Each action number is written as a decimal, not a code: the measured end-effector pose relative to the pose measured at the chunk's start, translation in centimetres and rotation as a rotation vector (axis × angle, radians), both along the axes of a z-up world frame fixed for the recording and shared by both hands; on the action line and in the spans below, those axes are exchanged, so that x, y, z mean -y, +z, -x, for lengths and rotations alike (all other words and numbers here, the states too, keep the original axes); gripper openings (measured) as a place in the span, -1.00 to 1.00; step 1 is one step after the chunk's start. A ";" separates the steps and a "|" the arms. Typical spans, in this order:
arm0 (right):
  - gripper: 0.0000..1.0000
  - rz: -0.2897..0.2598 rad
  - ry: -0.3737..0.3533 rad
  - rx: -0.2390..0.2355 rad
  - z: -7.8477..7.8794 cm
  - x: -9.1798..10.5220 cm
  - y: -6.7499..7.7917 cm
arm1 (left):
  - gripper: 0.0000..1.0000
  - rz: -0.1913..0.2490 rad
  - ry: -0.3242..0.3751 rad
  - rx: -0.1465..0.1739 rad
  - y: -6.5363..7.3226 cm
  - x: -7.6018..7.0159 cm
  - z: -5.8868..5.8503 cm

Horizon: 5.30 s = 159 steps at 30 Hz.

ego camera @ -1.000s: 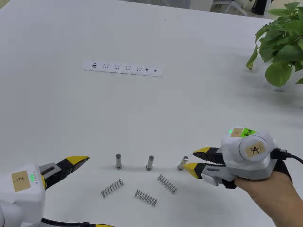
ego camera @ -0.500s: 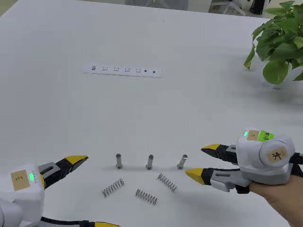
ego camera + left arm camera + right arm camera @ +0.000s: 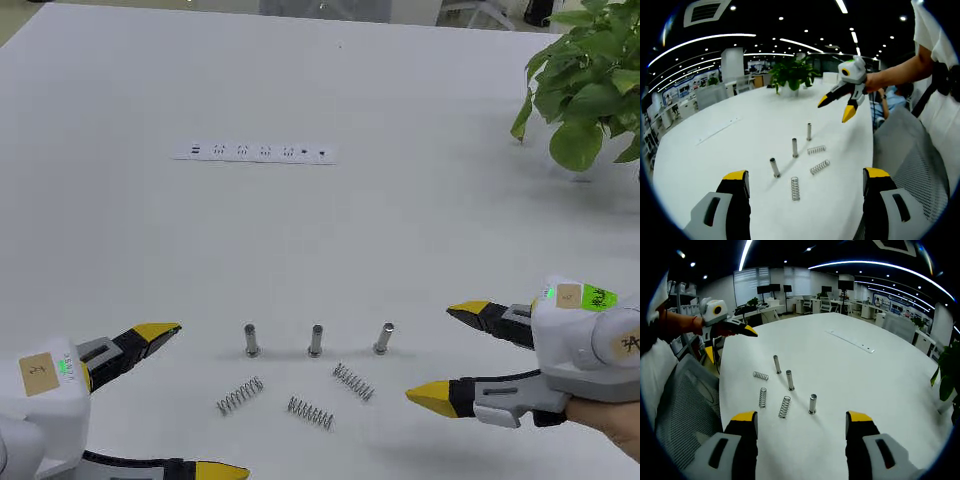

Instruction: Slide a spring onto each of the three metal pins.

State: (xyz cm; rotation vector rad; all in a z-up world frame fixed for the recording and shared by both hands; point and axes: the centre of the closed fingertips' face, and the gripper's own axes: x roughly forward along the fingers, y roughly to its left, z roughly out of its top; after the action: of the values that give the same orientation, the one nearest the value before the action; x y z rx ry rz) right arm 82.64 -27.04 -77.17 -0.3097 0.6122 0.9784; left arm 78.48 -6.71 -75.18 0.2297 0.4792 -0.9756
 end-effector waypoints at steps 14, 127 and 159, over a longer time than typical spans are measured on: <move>0.65 -0.023 0.040 -0.017 1.9 2.2 -1.0 | 0.82 -0.058 -0.001 -0.006 -0.4 -0.4 -0.6; 0.14 -0.412 -0.054 -0.126 2.7 -6.9 7.1 | -0.80 0.092 0.090 -0.100 1.7 3.3 -0.5; -0.73 -0.770 -0.169 -0.320 2.5 -10.8 11.5 | -0.80 0.310 0.006 0.025 8.3 8.6 0.6</move>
State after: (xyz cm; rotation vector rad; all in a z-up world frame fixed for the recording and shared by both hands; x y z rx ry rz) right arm 80.16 -16.26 -65.64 0.5816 0.4951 1.0335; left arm 77.83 -15.35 -66.90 -0.0384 0.2998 -1.0255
